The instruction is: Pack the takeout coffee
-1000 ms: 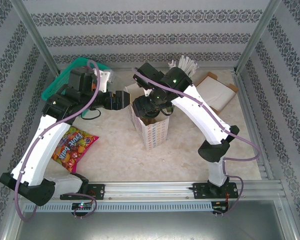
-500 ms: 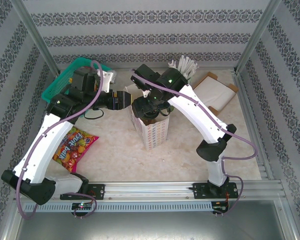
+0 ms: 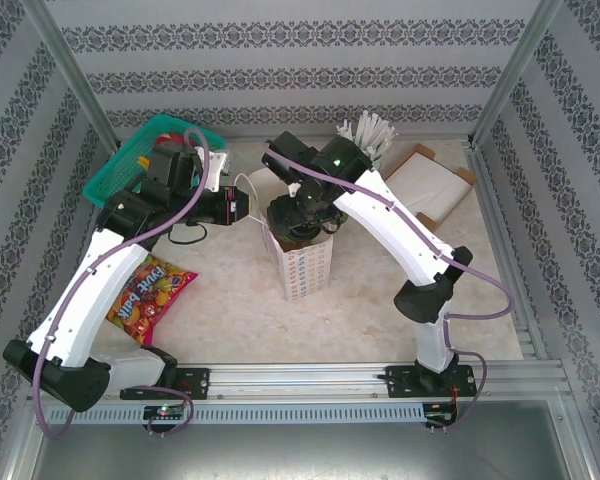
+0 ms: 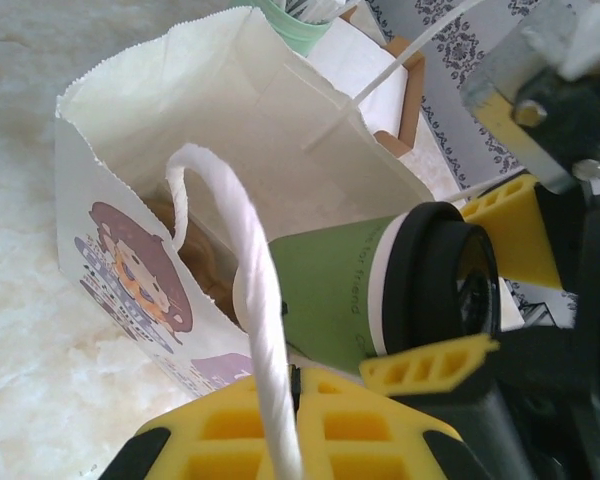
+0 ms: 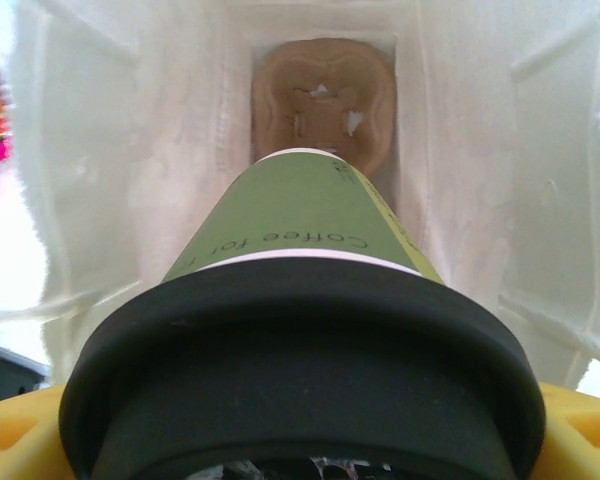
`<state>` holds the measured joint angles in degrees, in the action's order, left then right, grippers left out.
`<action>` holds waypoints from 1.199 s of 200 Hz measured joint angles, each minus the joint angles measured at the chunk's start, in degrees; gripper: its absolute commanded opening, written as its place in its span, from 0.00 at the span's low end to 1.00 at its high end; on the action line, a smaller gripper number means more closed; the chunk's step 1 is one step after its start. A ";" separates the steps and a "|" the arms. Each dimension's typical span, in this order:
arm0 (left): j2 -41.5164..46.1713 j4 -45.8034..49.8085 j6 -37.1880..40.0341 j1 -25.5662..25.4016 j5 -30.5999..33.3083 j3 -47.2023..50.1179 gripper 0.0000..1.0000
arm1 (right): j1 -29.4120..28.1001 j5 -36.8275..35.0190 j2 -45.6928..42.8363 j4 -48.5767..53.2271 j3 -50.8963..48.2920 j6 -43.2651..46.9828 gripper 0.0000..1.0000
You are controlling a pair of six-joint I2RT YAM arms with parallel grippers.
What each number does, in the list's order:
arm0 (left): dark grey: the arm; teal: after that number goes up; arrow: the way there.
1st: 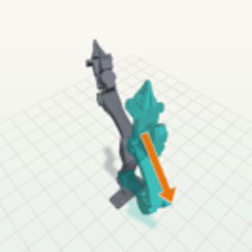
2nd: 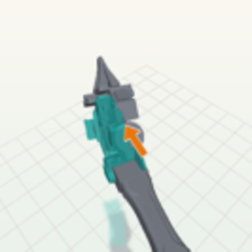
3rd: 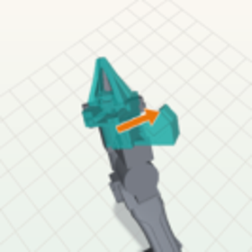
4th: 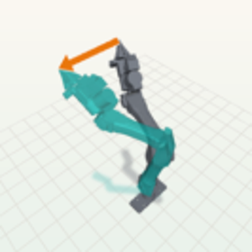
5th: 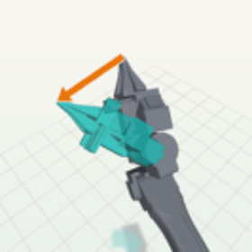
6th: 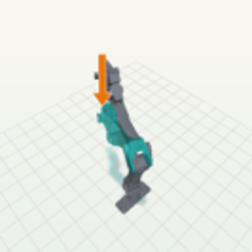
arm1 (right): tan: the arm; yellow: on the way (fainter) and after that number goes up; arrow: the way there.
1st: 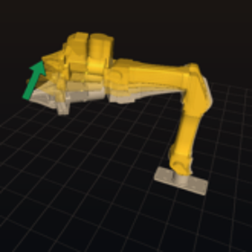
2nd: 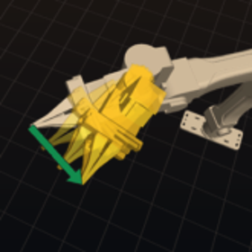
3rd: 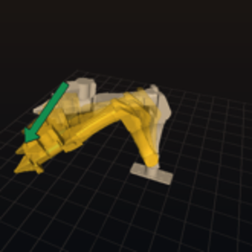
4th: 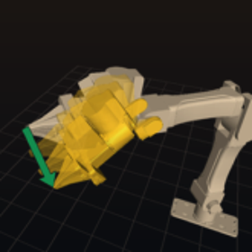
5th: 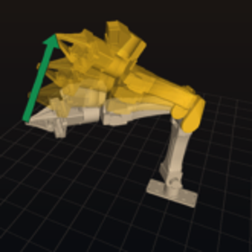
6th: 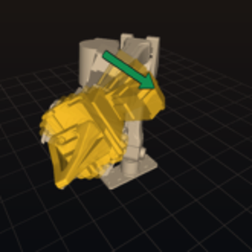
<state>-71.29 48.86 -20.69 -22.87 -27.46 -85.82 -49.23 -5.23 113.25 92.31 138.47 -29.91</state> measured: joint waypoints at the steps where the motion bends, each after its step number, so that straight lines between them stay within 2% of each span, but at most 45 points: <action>1: 0.00 0.00 0.00 0.00 0.00 0.00 0.00 | 0.00 0.00 0.00 0.02 -0.02 0.00 0.72; 101: 0.39 -0.52 -0.57 0.00 -5.16 1.01 0.00 | -0.15 -0.31 2.54 0.02 2.56 -2.14 0.72; 240: 0.20 -1.01 0.90 0.00 -6.78 1.20 0.00 | -0.15 -0.48 3.41 0.02 1.49 -3.21 0.72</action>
<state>-71.09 47.86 -19.79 -22.87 -34.24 -84.62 -49.39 -5.72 116.66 92.33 139.96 -33.12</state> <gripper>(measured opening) 0.077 0.827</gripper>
